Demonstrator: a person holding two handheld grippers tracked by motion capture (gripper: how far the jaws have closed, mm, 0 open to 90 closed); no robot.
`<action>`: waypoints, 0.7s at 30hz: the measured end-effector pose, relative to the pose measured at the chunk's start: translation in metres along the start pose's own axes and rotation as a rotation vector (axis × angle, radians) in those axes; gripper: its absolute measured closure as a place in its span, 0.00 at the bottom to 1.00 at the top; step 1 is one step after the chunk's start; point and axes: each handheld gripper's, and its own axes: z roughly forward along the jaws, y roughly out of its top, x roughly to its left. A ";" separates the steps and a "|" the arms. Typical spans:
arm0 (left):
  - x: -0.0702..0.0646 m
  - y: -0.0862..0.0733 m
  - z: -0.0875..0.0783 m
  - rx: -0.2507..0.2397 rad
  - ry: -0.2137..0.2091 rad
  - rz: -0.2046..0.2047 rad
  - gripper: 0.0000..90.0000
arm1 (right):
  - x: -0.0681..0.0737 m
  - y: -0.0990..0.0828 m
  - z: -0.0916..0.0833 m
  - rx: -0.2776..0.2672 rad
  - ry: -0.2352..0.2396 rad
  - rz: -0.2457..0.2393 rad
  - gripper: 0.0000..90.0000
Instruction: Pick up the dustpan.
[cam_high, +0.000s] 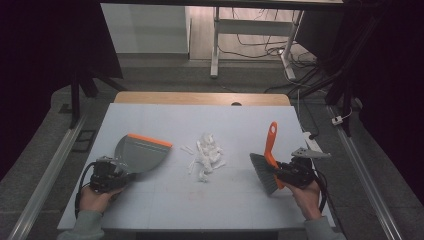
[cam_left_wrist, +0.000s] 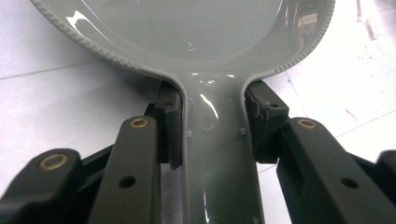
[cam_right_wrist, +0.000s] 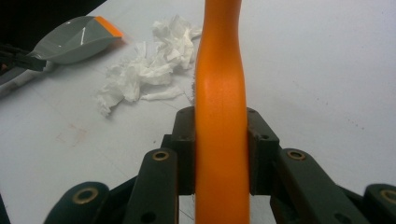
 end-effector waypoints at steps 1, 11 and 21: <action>0.001 0.000 -0.001 -0.007 -0.006 0.001 0.69 | 0.000 0.000 0.000 0.000 0.000 0.000 0.78; 0.003 0.002 -0.011 -0.052 -0.050 0.049 0.69 | -0.001 0.000 0.000 0.001 -0.006 -0.002 0.78; -0.003 0.005 -0.029 -0.099 -0.087 0.144 0.69 | -0.001 0.000 0.000 0.001 -0.009 -0.003 0.78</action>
